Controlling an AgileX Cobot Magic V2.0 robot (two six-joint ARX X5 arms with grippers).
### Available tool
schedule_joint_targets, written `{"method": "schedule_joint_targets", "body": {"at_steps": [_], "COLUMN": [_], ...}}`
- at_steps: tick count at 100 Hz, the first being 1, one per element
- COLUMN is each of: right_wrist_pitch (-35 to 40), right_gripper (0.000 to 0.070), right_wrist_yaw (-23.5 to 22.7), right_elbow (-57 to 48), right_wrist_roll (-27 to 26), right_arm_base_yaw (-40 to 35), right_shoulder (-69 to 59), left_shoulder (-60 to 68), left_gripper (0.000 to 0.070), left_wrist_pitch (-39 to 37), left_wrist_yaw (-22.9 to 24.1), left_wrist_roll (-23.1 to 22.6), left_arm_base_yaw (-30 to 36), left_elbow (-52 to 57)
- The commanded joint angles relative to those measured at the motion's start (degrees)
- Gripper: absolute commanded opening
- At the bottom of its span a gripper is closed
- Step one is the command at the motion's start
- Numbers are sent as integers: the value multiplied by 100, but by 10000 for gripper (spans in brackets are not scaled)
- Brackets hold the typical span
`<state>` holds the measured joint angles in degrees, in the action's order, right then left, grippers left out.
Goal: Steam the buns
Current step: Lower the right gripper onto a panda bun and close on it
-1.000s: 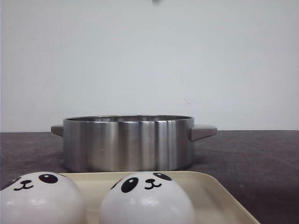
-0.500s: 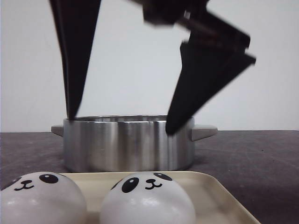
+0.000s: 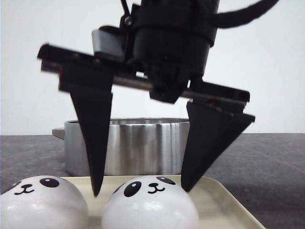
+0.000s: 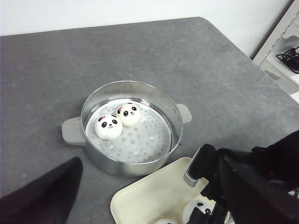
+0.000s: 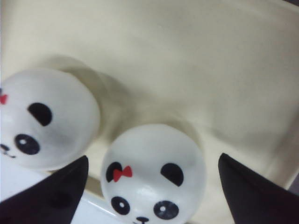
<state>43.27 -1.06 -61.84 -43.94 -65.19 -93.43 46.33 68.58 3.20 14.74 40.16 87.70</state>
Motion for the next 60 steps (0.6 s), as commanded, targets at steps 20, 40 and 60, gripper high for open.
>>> {"method": "schedule_joint_targets", "body": {"at_steps": [20,40,60], "right_wrist_pitch": [-55,-35,50], "right_gripper": [536,231,5], "right_wrist_yaw": [-304,-350,-186], "right_elbow": [-72,-72,-79], "right_wrist_roll": [83,83,175], "right_arm_base_yaw": [-48,-31,-63], "right_shoulder": [-391,-468,-455], "left_shoulder": [35,35,35], "left_gripper": [551,551,551], "left_wrist_pitch": [-50,-83,-87], "left_wrist_yaw": [28,31,33], "left_wrist_roll": [-17,-26,-57], "left_arm_base_yaw": [46,46,46], "left_elbow": [109,109,109]}}
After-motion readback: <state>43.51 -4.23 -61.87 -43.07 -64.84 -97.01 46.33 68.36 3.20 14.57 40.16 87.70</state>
